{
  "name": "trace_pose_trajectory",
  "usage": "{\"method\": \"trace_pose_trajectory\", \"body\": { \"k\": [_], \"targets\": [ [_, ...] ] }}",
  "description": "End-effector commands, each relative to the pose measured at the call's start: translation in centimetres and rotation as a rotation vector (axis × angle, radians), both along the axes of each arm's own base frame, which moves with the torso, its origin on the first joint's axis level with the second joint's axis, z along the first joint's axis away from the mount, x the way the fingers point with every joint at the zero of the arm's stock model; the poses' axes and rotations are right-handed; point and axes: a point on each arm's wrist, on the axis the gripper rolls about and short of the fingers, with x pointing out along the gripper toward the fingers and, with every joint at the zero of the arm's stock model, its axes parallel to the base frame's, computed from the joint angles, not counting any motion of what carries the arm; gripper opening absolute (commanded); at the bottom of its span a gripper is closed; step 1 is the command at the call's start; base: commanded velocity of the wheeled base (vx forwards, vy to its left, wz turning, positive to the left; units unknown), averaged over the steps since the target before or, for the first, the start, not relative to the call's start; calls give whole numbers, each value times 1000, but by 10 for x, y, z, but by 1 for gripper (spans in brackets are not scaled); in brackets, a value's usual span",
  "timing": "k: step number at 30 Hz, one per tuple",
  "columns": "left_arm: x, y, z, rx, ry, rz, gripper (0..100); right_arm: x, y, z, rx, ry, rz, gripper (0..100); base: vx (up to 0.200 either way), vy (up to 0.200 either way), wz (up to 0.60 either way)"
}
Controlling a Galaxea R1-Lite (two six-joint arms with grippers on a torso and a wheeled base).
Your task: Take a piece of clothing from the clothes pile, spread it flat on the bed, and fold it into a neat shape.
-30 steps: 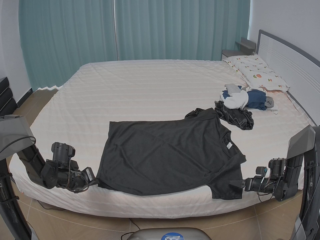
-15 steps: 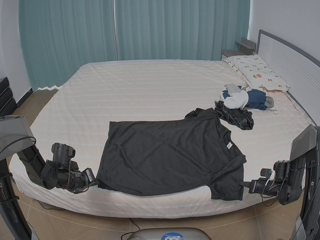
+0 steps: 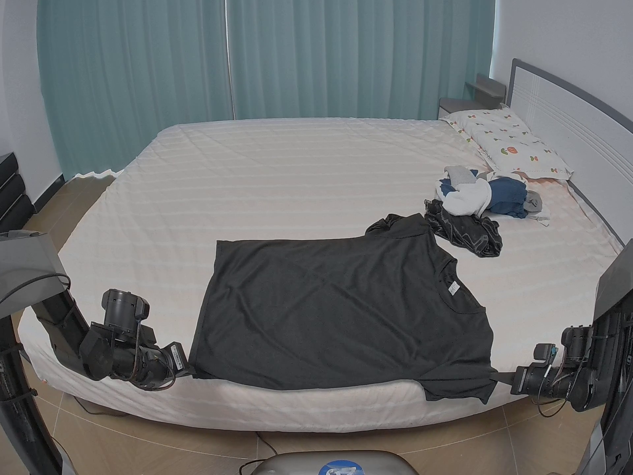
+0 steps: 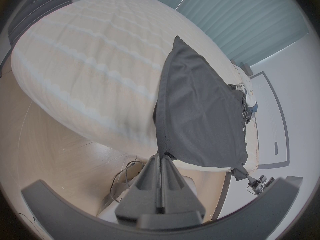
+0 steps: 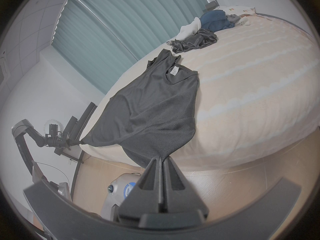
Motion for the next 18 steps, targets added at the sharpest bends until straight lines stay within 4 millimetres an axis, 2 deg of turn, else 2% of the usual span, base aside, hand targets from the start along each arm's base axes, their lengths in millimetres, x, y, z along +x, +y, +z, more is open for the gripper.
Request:
{"method": "trace_pose_trajectory", "body": {
  "k": [1, 11, 18],
  "targets": [
    [-5, -3, 4, 3, 16, -13, 0, -8, -4, 4, 2, 8, -23, 0, 0, 0, 0],
    [-16, -6, 9, 44, 86, -79, 0, -21, -5, 8, -11, 30, -22, 0, 0, 0, 0],
    [-21, -5, 5, 94, 133, -108, 0, -25, -18, 10, -26, 21, -72, 0, 0, 0, 0]
  ]
}}
